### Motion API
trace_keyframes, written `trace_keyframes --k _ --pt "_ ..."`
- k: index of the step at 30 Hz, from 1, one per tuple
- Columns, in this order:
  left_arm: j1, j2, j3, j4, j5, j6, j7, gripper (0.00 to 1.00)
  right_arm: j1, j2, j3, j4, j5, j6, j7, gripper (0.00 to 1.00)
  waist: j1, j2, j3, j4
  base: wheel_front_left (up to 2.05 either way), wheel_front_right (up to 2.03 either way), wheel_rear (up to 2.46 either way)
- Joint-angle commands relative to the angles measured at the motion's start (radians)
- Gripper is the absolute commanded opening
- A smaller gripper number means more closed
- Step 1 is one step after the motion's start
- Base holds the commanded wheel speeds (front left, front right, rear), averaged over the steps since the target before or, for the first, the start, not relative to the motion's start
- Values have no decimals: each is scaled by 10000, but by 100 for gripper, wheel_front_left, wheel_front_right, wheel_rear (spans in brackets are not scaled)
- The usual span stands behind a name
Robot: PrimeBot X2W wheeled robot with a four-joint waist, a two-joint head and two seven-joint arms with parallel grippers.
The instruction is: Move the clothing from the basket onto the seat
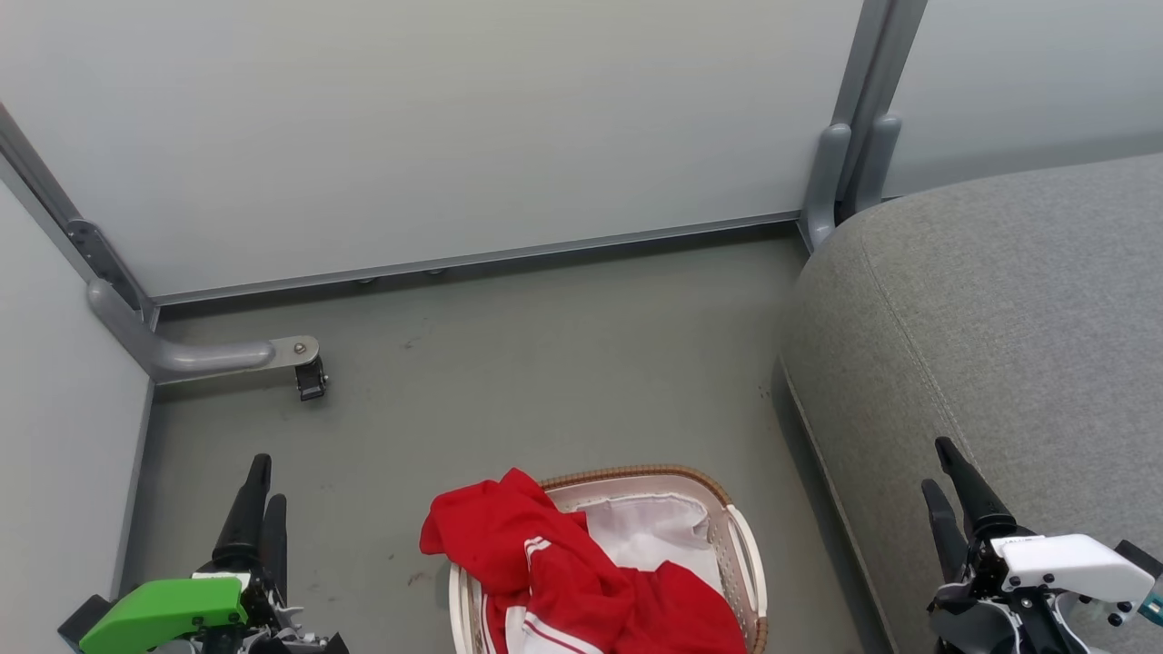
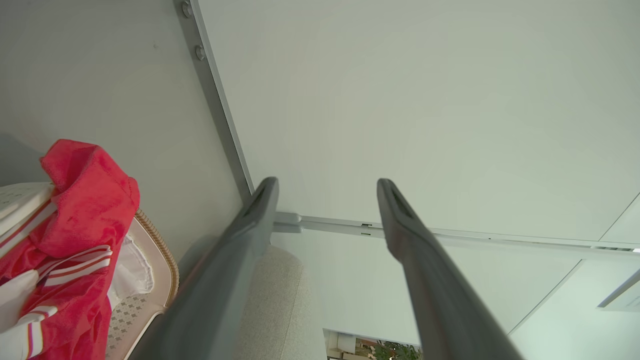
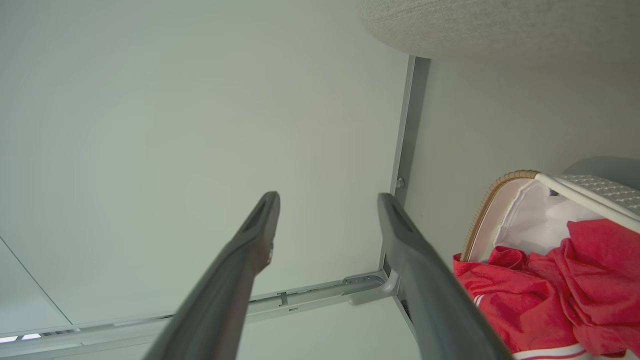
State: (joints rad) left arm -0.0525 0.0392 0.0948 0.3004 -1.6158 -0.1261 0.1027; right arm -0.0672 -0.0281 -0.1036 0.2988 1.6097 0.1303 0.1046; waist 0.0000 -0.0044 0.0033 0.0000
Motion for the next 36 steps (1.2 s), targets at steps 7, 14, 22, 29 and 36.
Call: trace_keyframes --k 7,14,22,29,36 --pt "-128 39 -435 -364 184 -17 -414 100 -31 -90 131 -251 -369 2 -418 100 0 4 1 6 0 0 0" --pt "-124 49 -677 -494 680 -21 -737 100 -16 -108 -36 -218 -1060 3 -743 100 0 6 -15 20 0 0 0" --pt "-182 59 -898 -796 1963 -26 -1071 100 14 -125 -276 -530 -2471 3 -1078 100 0 9 -31 47 0 0 0" --pt "-193 68 -1053 -1201 3364 -30 -1347 100 52 -140 -400 -928 -3870 3 -1360 100 0 11 -29 90 0 0 0" --pt "-171 76 -1180 -1440 4947 20 -1595 100 147 -153 -242 -1381 -5407 3 -1607 100 0 14 -27 125 0 0 0"
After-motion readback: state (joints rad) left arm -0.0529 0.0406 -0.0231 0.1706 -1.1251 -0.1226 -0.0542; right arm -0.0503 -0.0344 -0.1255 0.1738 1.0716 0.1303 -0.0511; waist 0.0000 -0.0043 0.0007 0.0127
